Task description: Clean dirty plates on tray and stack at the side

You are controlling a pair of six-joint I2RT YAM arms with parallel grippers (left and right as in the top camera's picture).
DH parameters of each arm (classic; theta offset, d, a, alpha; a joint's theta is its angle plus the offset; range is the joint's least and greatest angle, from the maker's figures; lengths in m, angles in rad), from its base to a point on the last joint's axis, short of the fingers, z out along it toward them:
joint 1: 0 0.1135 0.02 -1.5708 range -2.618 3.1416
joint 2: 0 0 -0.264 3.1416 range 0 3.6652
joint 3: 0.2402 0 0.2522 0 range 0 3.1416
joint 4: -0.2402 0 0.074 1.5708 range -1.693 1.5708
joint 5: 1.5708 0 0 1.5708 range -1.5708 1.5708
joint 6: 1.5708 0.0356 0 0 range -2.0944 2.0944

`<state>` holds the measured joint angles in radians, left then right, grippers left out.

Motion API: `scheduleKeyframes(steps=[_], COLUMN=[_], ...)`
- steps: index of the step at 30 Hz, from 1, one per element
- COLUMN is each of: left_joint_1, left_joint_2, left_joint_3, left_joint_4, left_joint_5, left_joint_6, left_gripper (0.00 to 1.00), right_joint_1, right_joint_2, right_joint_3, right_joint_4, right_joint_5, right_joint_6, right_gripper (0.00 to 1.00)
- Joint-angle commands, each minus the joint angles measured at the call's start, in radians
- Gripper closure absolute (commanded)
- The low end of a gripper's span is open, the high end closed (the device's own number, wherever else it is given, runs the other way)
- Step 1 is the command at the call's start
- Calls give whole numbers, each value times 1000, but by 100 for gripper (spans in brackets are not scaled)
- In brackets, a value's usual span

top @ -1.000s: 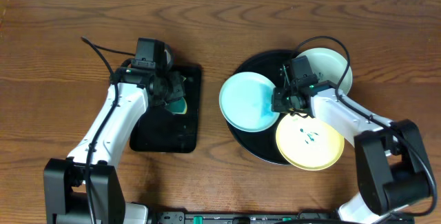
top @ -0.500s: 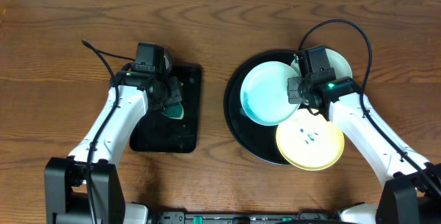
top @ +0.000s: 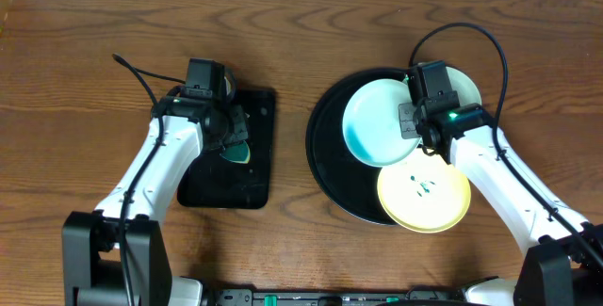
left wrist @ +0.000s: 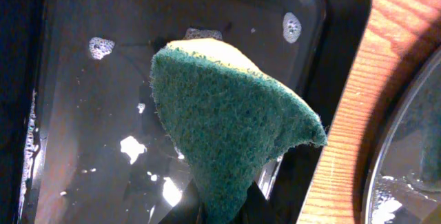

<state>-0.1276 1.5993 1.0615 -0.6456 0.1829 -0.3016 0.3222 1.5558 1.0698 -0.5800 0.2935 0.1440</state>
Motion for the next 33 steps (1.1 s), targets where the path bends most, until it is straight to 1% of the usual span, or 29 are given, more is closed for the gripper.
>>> scheduleKeyframes(steps=[1,7,13,17,19,20,21,22,23,25,27,33], left_joint_1=[3,3,3,3,3,3,3,3,3,3,3,3], left_joint_2=[31,93,145,173,186,191,193,194,193,193,193,193], left_joint_3=[-7,-7,-7,-7,-7,-7,-7,-7,-7,-7,-7,-7], left_joint_4=[6,35,77,83,83,83,83,83,82,79,72,50], left_joint_5=[-13,-20,-26,-96,-106,-106,-106,-106,-106,-106,-106,-105], left_joint_6=[29,40,40,40,40,40,40,40,40,40,40,39], left_gripper=[92,92,92,92,91,87,74,66,59,48,43,42], right_joint_1=[21,100,209,274,297,305,310,312,312,312,312,312], right_joint_2=[-14,-14,-14,-14,-14,-14,-14,-14,-14,-14,-14,-14], right_joint_3=[58,117,126,126,126,126,126,126,126,126,126,126], right_joint_4=[4,11,70,107,121,126,128,129,129,129,134,136], right_joint_5=[81,298,552,636,645,645,645,646,646,653,668,671], right_joint_6=[-64,-212,-313,-350,-363,-362,-362,-362,-362,-362,-362,-361], right_gripper=[99,99,99,99,99,99,99,99,99,99,99,98])
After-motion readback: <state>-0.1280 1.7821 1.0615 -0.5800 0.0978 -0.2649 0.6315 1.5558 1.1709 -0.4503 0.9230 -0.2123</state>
